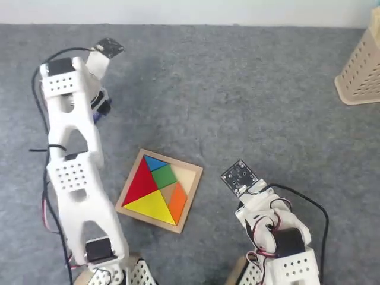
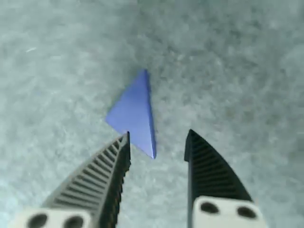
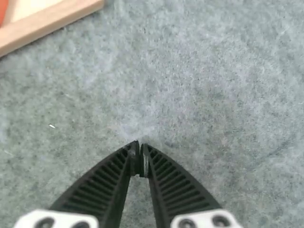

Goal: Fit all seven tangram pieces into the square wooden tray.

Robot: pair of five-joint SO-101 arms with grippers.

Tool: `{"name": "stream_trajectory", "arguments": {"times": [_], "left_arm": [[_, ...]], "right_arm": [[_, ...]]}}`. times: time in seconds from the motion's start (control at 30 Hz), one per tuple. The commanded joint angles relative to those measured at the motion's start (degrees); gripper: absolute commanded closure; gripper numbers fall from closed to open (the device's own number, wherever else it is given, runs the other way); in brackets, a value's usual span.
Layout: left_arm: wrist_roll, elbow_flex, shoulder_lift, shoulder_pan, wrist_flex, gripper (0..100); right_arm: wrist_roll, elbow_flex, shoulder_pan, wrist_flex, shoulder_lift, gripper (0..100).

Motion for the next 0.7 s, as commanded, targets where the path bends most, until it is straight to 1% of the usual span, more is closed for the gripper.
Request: {"name": "stream_trajectory", "arguments": {"times": [0.0,0.13,0.2,0.47,0.6,0.67], "left_arm": [[-2.20,-15.34,7.65,-0.53,3.60,81],[-2.55,-24.57,14.07,-1.23,3.69,81],[-3.34,-26.86,16.53,-1.58,3.69,81],[-3.25,-27.12,19.60,-3.87,3.16,81],[0.79,-27.03,19.60,-3.69,3.25,81],[1.14,-26.95,20.04,-3.25,3.69,81]], "right_arm": [[-0.35,1.05,0.04,0.31,-0.84,99.1],[-0.35,1.05,0.04,0.31,-0.84,99.1],[-0.35,1.05,0.04,0.31,-0.84,99.1],[-0.35,1.05,0.04,0.31,-0.84,99.1],[-0.35,1.05,0.04,0.31,-0.84,99.1],[-0.35,1.05,0.04,0.31,-0.84,99.1]]}}
